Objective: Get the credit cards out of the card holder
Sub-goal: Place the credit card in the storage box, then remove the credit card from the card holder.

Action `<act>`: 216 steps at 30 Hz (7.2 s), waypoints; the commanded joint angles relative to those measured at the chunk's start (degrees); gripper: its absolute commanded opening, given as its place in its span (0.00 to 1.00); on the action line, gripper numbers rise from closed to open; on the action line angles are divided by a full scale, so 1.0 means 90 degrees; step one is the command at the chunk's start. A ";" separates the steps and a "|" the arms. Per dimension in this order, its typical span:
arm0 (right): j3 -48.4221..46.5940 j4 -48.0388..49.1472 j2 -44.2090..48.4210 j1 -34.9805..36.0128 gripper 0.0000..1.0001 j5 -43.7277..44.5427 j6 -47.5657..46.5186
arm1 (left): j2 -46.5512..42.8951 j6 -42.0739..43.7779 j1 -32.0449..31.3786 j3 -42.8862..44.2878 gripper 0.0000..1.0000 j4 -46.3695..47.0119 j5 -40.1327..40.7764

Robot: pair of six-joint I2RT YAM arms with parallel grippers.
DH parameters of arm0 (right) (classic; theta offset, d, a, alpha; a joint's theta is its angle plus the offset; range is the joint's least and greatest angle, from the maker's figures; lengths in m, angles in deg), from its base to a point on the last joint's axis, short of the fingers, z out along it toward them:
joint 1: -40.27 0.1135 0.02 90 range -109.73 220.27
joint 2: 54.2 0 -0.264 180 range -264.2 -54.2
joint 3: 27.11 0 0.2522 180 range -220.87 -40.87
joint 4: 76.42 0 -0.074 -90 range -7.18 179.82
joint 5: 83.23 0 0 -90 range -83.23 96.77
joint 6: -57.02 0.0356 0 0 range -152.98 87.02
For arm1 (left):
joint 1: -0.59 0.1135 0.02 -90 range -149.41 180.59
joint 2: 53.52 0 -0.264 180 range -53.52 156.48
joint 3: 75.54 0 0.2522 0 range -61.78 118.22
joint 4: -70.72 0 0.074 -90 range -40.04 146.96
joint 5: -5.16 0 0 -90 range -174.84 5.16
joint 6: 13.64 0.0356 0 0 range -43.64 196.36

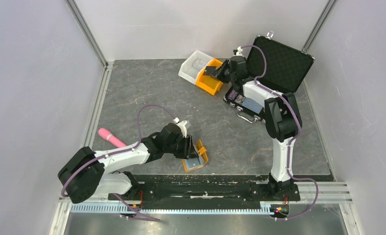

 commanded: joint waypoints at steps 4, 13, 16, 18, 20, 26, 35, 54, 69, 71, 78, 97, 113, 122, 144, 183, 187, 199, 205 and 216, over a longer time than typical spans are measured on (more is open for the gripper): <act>-0.1005 -0.0115 -0.0627 -0.0309 0.00 0.0080 0.0449 | 0.0191 0.0060 -0.0035 -0.0020 0.48 0.0883 -0.0427; -0.1318 -0.0215 -0.0987 -0.0388 0.00 0.0310 0.0778 | 0.0501 0.0053 -0.0034 0.0069 0.48 0.1006 -0.0554; -0.1393 -0.0214 -0.1093 -0.0393 0.00 0.0338 0.0940 | 0.0547 0.0052 -0.0034 0.0060 0.48 0.1016 -0.0591; -0.1346 -0.0199 -0.1090 -0.0399 0.00 0.0396 0.1074 | 0.0542 0.0058 -0.0035 0.0049 0.48 0.1023 -0.0578; -0.1286 -0.0170 -0.1097 -0.0387 0.00 0.0480 0.1139 | 0.0542 0.0073 -0.0034 0.0024 0.48 0.1025 -0.0570; -0.1273 -0.0213 -0.1156 -0.0413 0.00 0.0719 0.1245 | 0.0473 0.0060 -0.0029 0.0002 0.48 0.1025 -0.0584; -0.1389 -0.0254 -0.1342 -0.0431 0.05 0.0746 0.1445 | 0.0353 0.0121 -0.0034 0.0099 0.48 0.0804 -0.0525; -0.1684 -0.0177 -0.1521 -0.0540 0.00 0.1217 0.1462 | 0.0113 0.0141 -0.0034 0.0176 0.48 0.0596 -0.0408; -0.1780 -0.0155 -0.1752 -0.0501 0.13 0.1339 0.1696 | 0.0115 0.0179 -0.0034 0.0245 0.49 0.0485 -0.0447; -0.1800 -0.0155 -0.1773 -0.0501 0.15 0.1361 0.1696 | 0.0069 0.0180 -0.0034 0.0235 0.49 0.0461 -0.0450; -0.1856 -0.0295 -0.1700 -0.0501 0.16 0.1599 0.1489 | -0.0115 0.0165 -0.0034 0.0216 0.49 0.0410 -0.0412; -0.2338 -0.0504 -0.1229 -0.0549 0.17 0.1578 0.0187 | -0.0111 0.0207 -0.0034 0.0227 0.50 0.0289 -0.0315; 0.1431 -0.0894 0.2818 -0.0526 0.28 -0.0569 -0.2183 | 0.0820 0.0255 -0.0039 0.0911 0.52 0.0803 -0.0664; 0.4593 -0.1239 0.5887 0.0122 0.27 -0.1269 -0.2354 | 0.1257 0.0410 -0.0032 0.1168 0.53 0.0872 -0.0078; 0.7874 0.1133 0.7180 0.4307 0.24 0.0327 -0.0829 | 0.1965 0.0318 -0.0034 0.1671 0.54 0.0835 0.0360; 0.7881 0.2049 0.4731 0.4606 0.25 0.2467 0.0930 | -0.1807 -0.0443 0.0233 -0.0352 0.59 -0.1062 0.1222; 0.7948 0.2210 0.4701 0.4510 0.24 0.2242 0.1188 | -0.1761 -0.0532 0.0239 -0.0628 0.59 -0.0804 0.1070; 0.6892 0.1629 0.4686 0.4509 0.24 0.2059 0.0056 | -0.1554 -0.0582 0.0239 -0.0819 0.59 -0.0537 0.1077; 0.6368 0.1166 0.4510 0.4499 0.24 0.2469 -0.0290 | -0.1522 -0.0563 0.0233 -0.0819 0.60 -0.0548 0.1112; 0.6012 0.0804 0.3743 0.3997 0.25 0.2594 -0.0700 | -0.1525 -0.0567 0.0239 -0.0855 0.60 -0.0566 0.1040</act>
